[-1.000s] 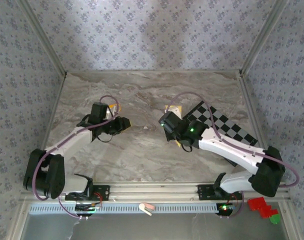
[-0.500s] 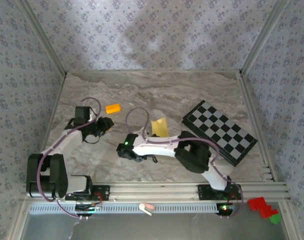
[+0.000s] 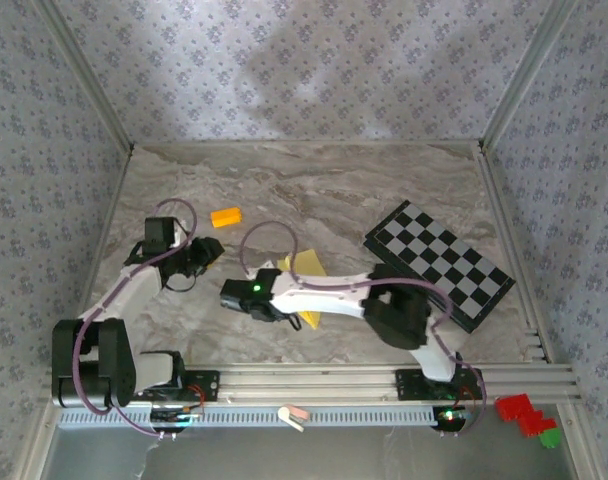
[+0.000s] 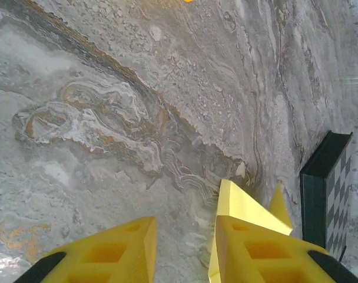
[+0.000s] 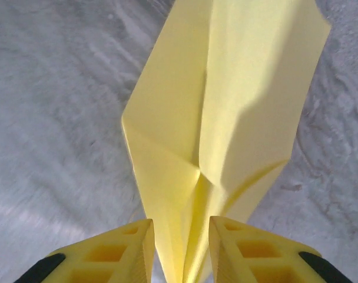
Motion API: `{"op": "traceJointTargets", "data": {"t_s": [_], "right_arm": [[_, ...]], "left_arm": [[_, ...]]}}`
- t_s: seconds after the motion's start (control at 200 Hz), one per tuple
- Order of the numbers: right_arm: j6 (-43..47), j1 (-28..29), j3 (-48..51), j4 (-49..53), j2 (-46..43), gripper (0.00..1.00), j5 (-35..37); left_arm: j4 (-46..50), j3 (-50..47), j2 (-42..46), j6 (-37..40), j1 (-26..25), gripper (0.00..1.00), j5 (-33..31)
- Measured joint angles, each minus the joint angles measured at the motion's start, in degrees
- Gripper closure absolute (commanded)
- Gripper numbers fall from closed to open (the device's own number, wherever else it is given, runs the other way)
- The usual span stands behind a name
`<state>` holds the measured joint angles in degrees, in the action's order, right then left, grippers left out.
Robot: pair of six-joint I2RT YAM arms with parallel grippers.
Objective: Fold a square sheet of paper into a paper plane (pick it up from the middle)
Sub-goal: Turn over the paper at the center of the table.
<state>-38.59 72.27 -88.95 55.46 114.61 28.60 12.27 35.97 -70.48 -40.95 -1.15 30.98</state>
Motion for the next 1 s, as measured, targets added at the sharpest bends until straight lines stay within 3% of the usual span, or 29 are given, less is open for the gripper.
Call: {"op": "traceJointTargets", "data": {"t_s": [0.105, 0.195, 0.325, 0.51, 0.999], "right_arm": [[2.2, -3.4, 10.7, -7.5, -12.4, 0.72, -7.3], [3.8, -10.5, 20.0, -14.9, -20.8, 0.77, -14.3], [5.3, -18.0, 30.0, -24.1, -23.1, 0.81, -22.7], [5.4, -17.0, 33.3, -33.1, -19.2, 0.85, -30.9], [1.2, -13.9, 32.8, -41.7, -13.5, 0.89, -32.8]], "left_arm": [[0.0, -0.1, 0.0, 0.0, -1.5, 0.69, 1.0], [0.2, -0.1, 0.0, 0.0, -5.8, 0.71, 1.8], [0.4, -1.0, 0.9, -1.1, -13.9, 0.77, 2.0], [0.1, -2.7, 0.9, -3.1, -21.0, 0.8, 1.9], [-0.5, -3.2, -2.2, -3.0, -21.4, 0.83, 0.7]]}}
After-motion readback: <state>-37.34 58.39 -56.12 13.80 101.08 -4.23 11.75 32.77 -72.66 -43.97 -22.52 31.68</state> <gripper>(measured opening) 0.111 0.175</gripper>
